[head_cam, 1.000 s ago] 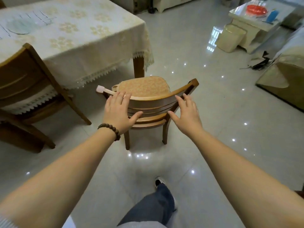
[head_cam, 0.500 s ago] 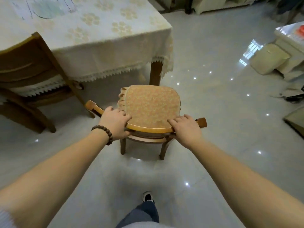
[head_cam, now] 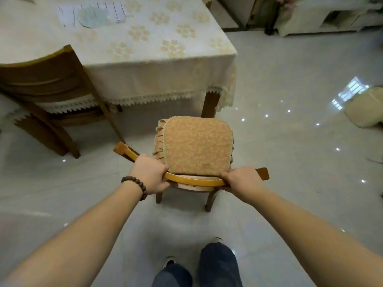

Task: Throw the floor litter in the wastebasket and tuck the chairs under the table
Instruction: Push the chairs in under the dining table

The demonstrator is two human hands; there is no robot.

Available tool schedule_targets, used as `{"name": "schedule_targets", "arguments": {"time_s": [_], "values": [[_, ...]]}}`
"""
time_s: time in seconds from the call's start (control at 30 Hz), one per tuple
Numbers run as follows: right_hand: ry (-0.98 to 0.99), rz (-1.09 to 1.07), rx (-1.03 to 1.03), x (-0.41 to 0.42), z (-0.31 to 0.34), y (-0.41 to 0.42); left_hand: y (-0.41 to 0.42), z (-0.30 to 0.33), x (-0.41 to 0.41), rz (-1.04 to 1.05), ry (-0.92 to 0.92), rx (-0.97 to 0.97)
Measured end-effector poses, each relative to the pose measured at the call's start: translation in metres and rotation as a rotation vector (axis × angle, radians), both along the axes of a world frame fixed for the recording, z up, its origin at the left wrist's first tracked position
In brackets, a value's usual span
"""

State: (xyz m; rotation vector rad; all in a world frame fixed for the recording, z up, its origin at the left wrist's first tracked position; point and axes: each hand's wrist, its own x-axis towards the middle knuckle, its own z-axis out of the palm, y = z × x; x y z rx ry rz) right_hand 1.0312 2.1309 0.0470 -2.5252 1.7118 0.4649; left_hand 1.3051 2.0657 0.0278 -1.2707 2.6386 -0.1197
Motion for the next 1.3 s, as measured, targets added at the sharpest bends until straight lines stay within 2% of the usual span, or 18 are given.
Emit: {"name": "schedule_targets", "arguments": {"time_s": [0.33,0.57,1.07,1.3], "values": [[0.038,0.185,0.024,-0.057,0.014,-0.085,-0.015,-0.008,-0.051,0.248,0.06,-0.066],[-0.021,0.24,0.03,-0.057,0.015,-0.155,-0.066,-0.006,-0.048,0.273,0.128,-0.12],[0.136,0.23,0.005,0.009,0.023,-0.375,-0.285,-0.004,0.01,0.285,0.09,-0.119],[0.114,0.227,-0.002,0.025,0.019,-0.463,-0.364,0.002,0.027,0.332,0.106,-0.067]]}}
